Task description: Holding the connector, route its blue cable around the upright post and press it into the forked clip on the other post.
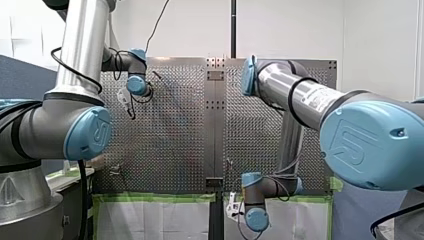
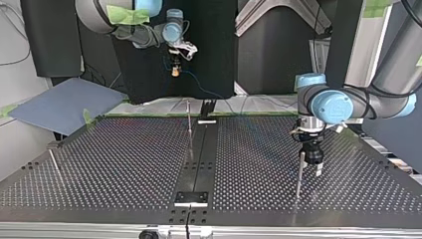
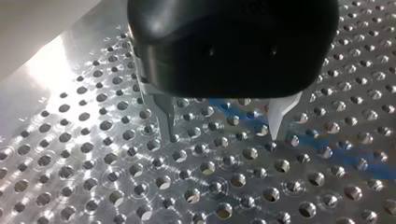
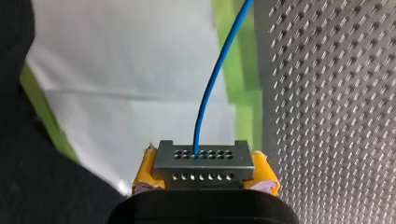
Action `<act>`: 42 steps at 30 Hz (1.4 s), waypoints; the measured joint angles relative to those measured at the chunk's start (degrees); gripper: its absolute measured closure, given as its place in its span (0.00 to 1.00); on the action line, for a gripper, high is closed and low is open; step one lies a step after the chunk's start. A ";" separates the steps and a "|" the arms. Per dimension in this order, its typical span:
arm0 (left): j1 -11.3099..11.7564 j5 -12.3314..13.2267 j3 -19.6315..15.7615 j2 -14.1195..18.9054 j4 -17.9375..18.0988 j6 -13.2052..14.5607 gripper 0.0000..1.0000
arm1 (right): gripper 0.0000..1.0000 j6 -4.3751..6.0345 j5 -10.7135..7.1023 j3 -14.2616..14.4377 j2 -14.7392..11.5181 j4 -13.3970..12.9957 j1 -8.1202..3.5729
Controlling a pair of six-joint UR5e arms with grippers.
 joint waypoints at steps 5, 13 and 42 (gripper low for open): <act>0.01 -0.09 0.00 0.00 -0.02 0.00 0.00 | 1.00 0.16 0.42 1.59 0.35 -2.04 -2.10; 0.01 -0.11 -0.03 0.00 0.07 0.00 0.00 | 1.00 0.10 -2.82 4.42 0.43 -5.88 -5.95; -0.10 -0.71 -0.05 0.00 -0.11 0.00 0.00 | 1.00 0.08 -9.20 10.63 -11.50 -13.35 -10.80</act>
